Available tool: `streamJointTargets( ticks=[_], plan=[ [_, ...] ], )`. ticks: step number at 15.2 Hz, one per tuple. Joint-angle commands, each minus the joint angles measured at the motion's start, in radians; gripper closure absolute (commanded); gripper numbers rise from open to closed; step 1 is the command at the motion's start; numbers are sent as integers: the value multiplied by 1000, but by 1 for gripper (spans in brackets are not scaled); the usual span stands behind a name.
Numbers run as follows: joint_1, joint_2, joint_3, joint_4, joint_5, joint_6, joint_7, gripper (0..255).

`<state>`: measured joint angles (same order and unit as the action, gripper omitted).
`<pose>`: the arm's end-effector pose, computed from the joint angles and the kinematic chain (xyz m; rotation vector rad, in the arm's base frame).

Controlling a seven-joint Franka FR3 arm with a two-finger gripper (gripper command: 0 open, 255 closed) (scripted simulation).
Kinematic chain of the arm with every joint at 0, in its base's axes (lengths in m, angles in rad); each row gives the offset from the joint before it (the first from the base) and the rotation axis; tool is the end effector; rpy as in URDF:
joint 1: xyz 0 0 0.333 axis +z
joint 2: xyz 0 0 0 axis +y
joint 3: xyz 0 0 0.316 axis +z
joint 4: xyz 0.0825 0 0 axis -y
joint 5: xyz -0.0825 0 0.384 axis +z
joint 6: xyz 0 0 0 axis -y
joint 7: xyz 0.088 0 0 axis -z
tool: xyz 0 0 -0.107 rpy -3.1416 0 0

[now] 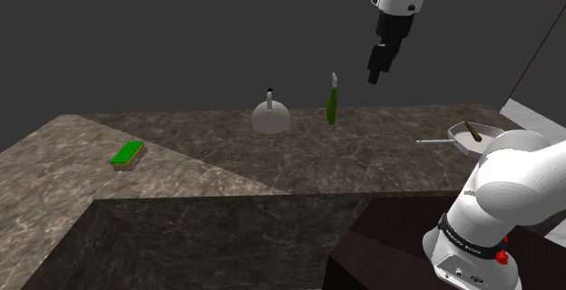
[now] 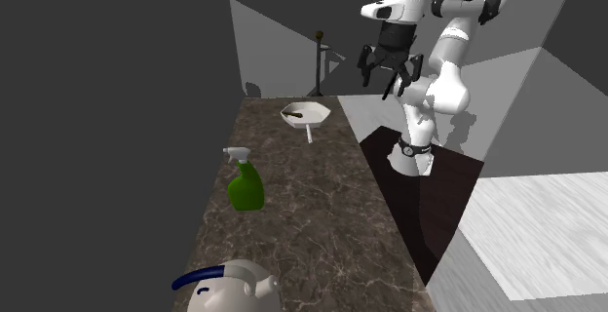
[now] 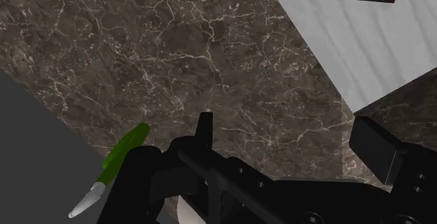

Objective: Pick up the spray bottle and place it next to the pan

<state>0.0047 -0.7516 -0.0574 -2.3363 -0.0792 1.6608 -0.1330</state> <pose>0.3248 -0.0303 0.5969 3.0897 0.1522 0.1108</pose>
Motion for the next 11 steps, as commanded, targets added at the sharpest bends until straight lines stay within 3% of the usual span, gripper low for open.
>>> streamJointTargets(
  ticks=[1,11],
  plan=[
    [0,0,0,0,0,0,0,0],
    [-67,386,-12,183,-82,158,98,0]
  ],
)
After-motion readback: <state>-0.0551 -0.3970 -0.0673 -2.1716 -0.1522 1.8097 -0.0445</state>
